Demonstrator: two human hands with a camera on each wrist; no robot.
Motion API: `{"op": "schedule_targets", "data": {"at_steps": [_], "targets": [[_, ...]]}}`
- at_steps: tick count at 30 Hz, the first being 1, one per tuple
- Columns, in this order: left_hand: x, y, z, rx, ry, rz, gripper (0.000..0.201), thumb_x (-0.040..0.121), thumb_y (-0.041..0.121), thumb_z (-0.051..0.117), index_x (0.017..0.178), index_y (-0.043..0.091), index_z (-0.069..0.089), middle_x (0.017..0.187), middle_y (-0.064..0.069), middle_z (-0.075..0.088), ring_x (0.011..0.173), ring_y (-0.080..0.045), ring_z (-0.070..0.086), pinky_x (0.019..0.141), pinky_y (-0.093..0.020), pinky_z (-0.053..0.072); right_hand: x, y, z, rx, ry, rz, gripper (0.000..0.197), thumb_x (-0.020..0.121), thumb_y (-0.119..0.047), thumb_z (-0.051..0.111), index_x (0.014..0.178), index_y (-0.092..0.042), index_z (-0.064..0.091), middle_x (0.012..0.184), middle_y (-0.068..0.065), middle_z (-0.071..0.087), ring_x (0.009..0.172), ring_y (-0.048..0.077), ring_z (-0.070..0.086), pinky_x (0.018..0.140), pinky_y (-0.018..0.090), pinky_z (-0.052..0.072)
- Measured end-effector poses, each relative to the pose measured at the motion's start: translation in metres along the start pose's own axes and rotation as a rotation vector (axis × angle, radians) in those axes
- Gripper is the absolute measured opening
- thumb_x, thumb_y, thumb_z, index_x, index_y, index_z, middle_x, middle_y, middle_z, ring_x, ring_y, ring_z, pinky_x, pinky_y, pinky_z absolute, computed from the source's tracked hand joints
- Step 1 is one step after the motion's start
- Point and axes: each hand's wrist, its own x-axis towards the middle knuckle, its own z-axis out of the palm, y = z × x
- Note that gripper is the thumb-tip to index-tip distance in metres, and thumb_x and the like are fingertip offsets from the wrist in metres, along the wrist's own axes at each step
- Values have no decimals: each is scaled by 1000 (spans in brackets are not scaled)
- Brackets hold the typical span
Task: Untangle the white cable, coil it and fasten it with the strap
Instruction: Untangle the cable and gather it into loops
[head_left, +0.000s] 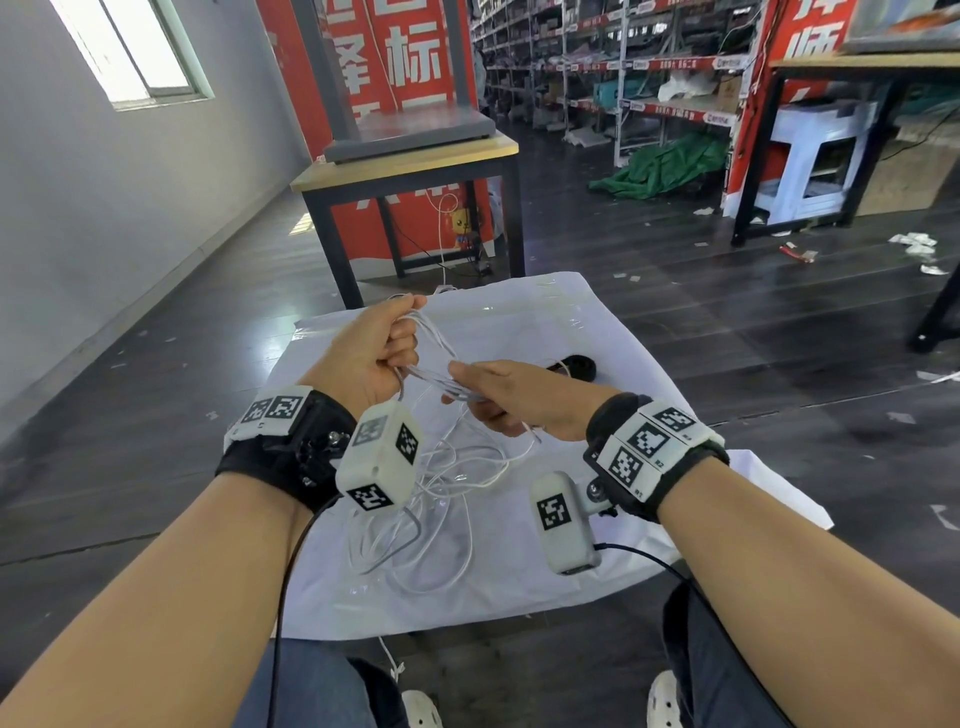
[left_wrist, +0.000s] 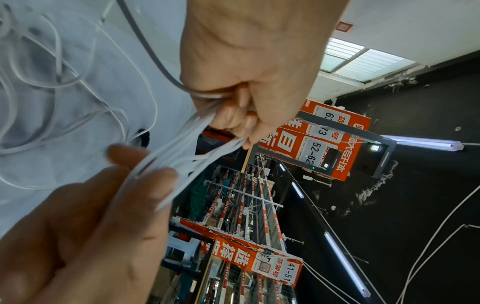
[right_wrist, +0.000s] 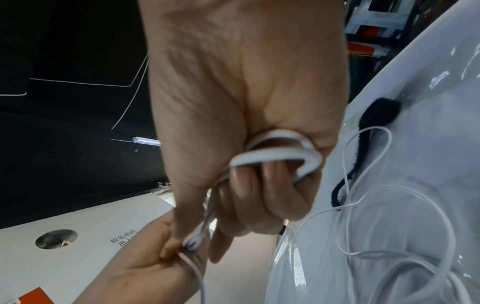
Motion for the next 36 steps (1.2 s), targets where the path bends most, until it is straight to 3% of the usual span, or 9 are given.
{"op": "schedule_targets", "data": {"at_steps": [6,9,12,17,21,28,31,34,36], "targets": [[0,4,-2,-48,-2,-64,16,98,19,51,87,10,57,42,6,37,31,-5,29,41,-11,39,4,4,-5,-111,6,14,33,101,-35,41,76,-15,50,62,-3,39,46,6,37,49,17,32],[-1,7,2,-145,-7,-45,16,99,18,49,90,8,57,43,5,38,32,-5,31,48,-12,44,9,8,-2,25,41,-12,32,103,-32,37,77,-14,46,69,-1,54,55,8,53,55,19,41],[0,13,9,-236,-8,16,20,100,22,48,92,7,59,47,4,38,35,-4,31,50,-13,43,13,5,2,254,49,-58,28,103,-29,36,84,-10,46,94,8,66,82,15,64,70,23,54],[3,19,15,-346,-47,94,23,99,25,49,88,8,60,48,3,40,37,-5,32,50,-15,44,19,-3,2,453,25,-75,34,103,-28,37,73,-15,45,127,17,61,117,24,58,100,37,46],[3,25,14,-344,-105,74,21,102,20,44,98,7,60,54,2,39,43,-5,36,53,-20,49,17,-3,1,573,-23,-70,32,103,-27,38,75,-15,46,125,19,62,122,24,57,106,37,42],[-2,30,8,-295,-149,66,20,103,13,37,101,7,57,55,-1,41,45,-9,45,54,-26,52,16,-9,8,793,61,-29,30,102,-24,42,79,-6,51,72,9,65,75,25,71,87,37,56],[0,29,1,-232,-129,38,20,103,12,36,104,9,56,56,0,41,46,-9,44,63,-28,51,10,-12,8,706,97,17,30,101,-27,43,81,-8,51,70,6,56,52,16,58,66,32,59],[3,27,-6,-145,-87,5,18,102,10,38,105,10,56,54,0,43,45,-9,45,60,-27,54,6,-15,7,560,77,57,31,102,-32,40,80,-12,49,71,5,52,54,12,45,50,21,49],[5,27,-8,-89,-47,-24,18,101,7,40,103,11,57,52,0,44,44,-9,44,53,-23,53,5,-14,6,463,61,80,32,101,-35,40,80,-13,48,72,5,54,56,12,50,44,18,42]]}}
